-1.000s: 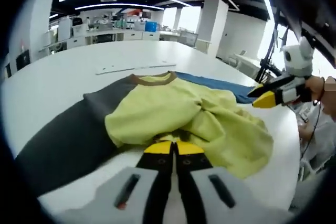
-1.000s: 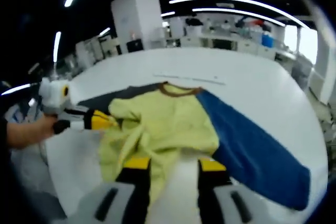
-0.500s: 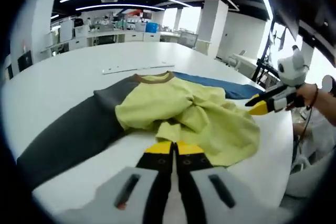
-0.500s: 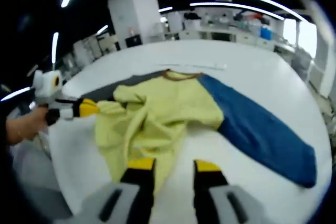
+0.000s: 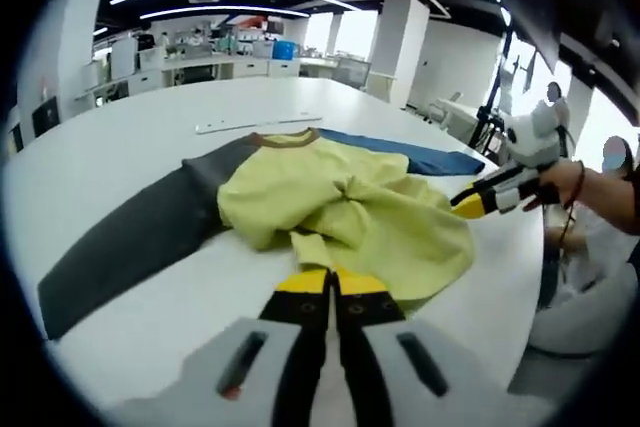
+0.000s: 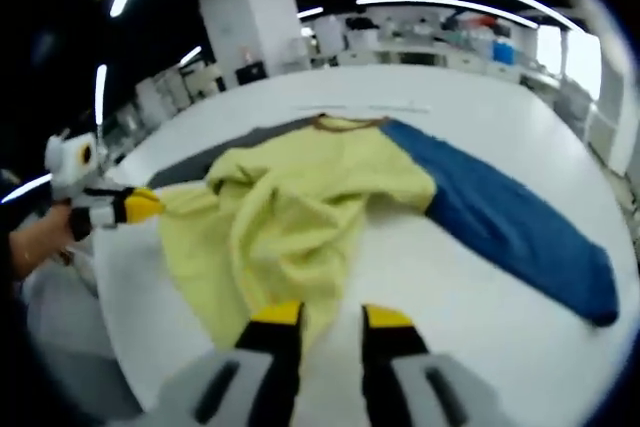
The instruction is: Fold the garment on the visible template until the final outline fits inside the template.
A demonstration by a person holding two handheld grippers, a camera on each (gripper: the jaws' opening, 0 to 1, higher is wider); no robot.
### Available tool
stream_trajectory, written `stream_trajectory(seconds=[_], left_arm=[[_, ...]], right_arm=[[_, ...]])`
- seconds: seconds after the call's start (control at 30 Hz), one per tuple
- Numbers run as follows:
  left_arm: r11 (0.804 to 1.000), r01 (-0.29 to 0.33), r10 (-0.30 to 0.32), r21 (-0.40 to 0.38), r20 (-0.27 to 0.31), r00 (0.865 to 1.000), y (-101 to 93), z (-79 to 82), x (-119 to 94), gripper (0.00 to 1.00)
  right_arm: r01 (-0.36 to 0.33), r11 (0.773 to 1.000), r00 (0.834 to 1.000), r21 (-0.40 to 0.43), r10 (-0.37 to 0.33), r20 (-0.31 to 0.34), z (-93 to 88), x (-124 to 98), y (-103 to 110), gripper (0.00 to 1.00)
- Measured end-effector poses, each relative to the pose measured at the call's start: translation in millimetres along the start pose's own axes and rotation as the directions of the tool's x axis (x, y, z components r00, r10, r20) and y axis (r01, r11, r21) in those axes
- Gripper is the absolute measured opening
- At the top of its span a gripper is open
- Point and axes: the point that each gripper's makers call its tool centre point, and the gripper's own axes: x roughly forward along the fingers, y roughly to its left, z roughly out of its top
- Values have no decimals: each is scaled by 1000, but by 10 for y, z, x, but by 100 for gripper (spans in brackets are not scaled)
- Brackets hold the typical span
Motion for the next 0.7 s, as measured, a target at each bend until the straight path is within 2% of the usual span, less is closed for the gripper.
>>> stream_trajectory(seconds=[0.23, 0.4, 0.7], left_arm=[[1000, 3, -2, 22, -32, 999, -99, -154, -84, 0], [1000, -4, 4, 12, -34, 999, -95, -198, -124, 0], [1000, -9, 9, -2, -26, 1000, -124, -207, -203, 0]], right_arm=[[-4, 1000, 1000, 6, 4, -14, -55, 73, 52, 13], [-9, 1000, 1000, 25, 9, -2, -63, 79, 117, 0], [5, 998, 1000, 63, -7, 27, -24, 20, 130, 0]])
